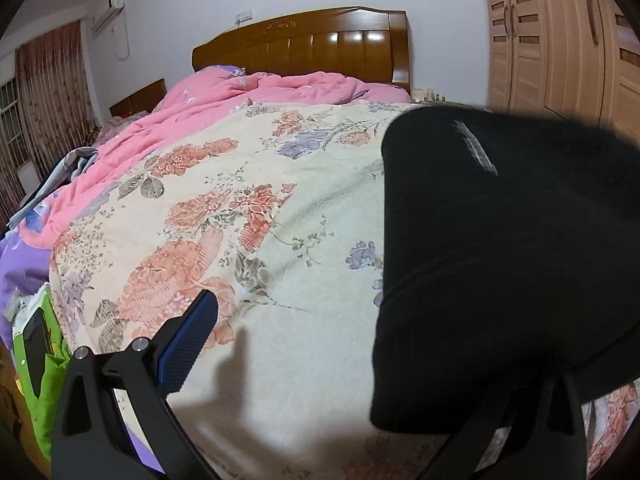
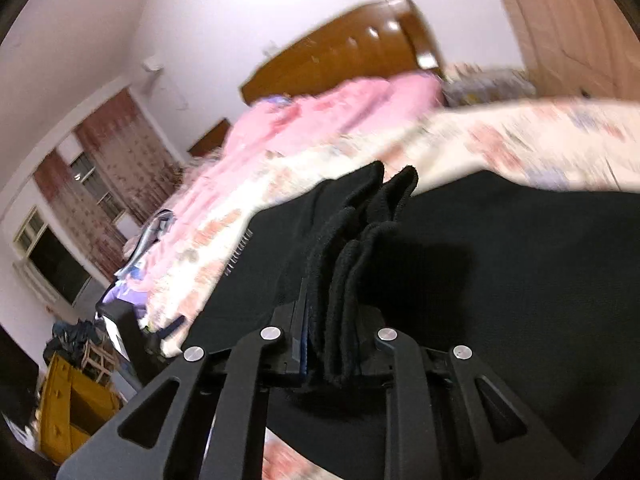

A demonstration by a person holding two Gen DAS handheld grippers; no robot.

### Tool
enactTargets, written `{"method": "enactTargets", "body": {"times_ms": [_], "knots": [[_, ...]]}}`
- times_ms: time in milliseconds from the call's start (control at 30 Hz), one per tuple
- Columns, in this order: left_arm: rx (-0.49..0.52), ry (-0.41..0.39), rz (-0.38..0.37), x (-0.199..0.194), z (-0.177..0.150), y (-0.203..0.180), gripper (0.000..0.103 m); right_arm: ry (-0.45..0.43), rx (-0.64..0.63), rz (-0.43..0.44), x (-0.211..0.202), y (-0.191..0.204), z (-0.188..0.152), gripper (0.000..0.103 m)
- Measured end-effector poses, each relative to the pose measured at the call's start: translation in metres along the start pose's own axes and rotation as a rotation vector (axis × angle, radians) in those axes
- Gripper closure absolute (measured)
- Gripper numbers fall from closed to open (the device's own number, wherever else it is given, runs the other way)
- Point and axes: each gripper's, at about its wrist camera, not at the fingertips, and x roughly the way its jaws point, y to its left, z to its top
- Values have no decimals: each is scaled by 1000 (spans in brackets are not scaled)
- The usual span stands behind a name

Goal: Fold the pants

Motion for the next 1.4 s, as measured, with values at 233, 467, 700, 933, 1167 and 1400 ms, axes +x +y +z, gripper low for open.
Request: {"method": "enactTargets", "body": {"times_ms": [233, 467, 700, 933, 1167, 1400], "knots": [[-14, 5, 14, -2, 0, -2, 2, 4, 71, 48, 4, -28, -18, 83], [-38, 13, 15, 1, 0, 0, 1, 11, 145, 92, 5, -44, -25, 83], [-59, 12, 0, 2, -3, 3, 1, 11, 102, -6, 1, -33, -19, 85], [-64, 61, 1, 7, 3, 2, 1, 35, 139, 34, -1, -33, -21, 84], [-73, 65, 46, -4, -1, -2, 2, -7, 102, 35, -42, -25, -24, 12], [-43, 58, 85, -46, -12, -11, 2, -196, 119, 34, -125, -25, -32, 4]]}}
